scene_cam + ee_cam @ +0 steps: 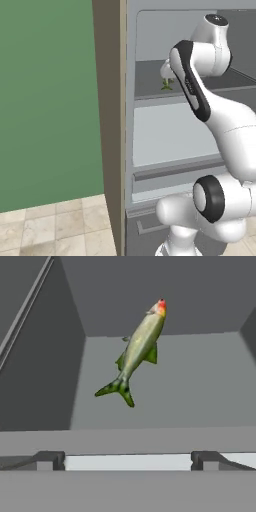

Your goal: Gather the squash and mushroom from the fridge and place them on a tray on the dining counter. Then gather the chicken drumstick and fish from the fridge and place them on the other tray.

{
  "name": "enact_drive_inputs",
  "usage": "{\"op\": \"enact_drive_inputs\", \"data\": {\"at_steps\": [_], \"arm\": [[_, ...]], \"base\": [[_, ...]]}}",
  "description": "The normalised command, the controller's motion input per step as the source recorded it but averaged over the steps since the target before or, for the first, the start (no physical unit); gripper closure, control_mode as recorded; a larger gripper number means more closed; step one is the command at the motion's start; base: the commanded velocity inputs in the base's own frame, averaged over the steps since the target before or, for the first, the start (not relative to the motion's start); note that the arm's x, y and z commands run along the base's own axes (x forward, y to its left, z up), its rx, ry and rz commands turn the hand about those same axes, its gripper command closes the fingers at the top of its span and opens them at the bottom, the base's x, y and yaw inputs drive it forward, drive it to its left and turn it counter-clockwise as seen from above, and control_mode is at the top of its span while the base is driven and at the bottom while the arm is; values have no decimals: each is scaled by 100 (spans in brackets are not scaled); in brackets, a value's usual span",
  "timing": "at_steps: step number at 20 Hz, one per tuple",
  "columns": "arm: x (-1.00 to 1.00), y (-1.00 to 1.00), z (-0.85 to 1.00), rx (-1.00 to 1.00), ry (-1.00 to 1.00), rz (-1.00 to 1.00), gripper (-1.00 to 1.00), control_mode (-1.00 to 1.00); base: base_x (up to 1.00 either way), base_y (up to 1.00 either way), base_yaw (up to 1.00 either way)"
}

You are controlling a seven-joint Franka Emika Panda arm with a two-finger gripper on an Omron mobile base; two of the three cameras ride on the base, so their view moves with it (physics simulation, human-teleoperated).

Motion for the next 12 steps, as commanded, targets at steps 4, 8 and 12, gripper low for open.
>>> {"op": "enact_drive_inputs", "data": {"at_steps": [4,8,12], "arm": [[59,0,-20,0,1,-1,-100,-100],[60,0,-22,0,0,0,-100,-100],[48,0,-24,0,0,0,-100,-100]], "base": [[0,0,0],[0,0,0],[0,0,0]]}}
